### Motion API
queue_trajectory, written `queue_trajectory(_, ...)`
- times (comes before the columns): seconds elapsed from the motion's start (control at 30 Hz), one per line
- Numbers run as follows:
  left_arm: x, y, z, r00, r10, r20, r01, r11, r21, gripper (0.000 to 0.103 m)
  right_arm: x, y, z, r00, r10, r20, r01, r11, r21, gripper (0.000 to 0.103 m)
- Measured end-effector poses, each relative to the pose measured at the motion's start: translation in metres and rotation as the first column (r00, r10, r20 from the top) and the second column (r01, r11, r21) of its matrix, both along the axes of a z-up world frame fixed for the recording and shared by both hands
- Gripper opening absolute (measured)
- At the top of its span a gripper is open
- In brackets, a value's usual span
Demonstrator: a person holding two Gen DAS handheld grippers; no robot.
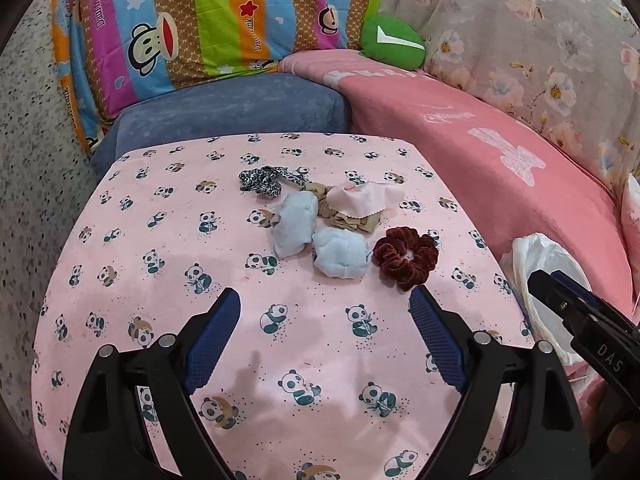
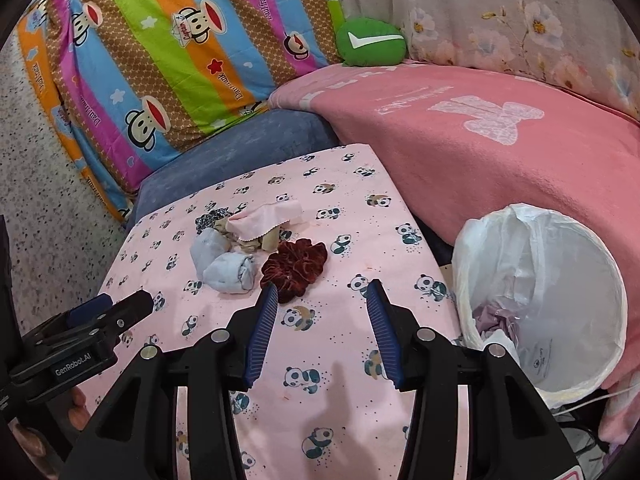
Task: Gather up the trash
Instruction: 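Move both open grippers back over the remaining items on the table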
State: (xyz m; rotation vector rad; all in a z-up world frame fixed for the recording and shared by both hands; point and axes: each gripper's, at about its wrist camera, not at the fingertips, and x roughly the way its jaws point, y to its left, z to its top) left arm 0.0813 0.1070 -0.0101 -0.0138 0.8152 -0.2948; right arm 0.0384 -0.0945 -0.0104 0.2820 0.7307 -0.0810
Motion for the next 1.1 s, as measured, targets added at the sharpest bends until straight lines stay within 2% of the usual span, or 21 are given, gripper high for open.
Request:
queue_trajectory(0.47, 0.053, -0.005, -0.028, 0.996, 0.034, -0.082, -0.034, 0.999, -0.002, 0.086, 0.070, 0.005, -0.035, 0.996, 0.013, -0.088, -0.010, 0.999, 0.032, 0.049)
queue_trajectory(0.63, 0.077, -0.016, -0.046, 0.988, 0.033, -0.152, -0.038, 0.999, -0.029, 0.086, 0.094, 0.001, -0.055, 0.992, 0.001, -0.126, 0.006, 0.998, 0.061, 0.049)
queue_trajectory(0.83, 0.100, -0.027, -0.067, 0.979, 0.036, -0.203, -0.043, 0.999, -0.032, 0.086, 0.117, -0.004, -0.077, 0.987, -0.005, -0.164, 0.018, 0.997, 0.076, 0.049)
queue_trajectory(1.0, 0.107, -0.023, -0.078, 0.973, 0.031, -0.228, -0.047, 0.997, -0.068, 0.085, 0.128, -0.004, -0.095, 0.981, -0.003, -0.195, 0.021, 0.996, 0.090, 0.049)
queue_trajectory(1.1, 0.106, -0.024, -0.079, 0.974, 0.006, -0.228, -0.027, 0.996, -0.090, 0.077, 0.130, 0.000, -0.099, 0.982, 0.003, -0.188, 0.010, 0.998, 0.065, 0.048)
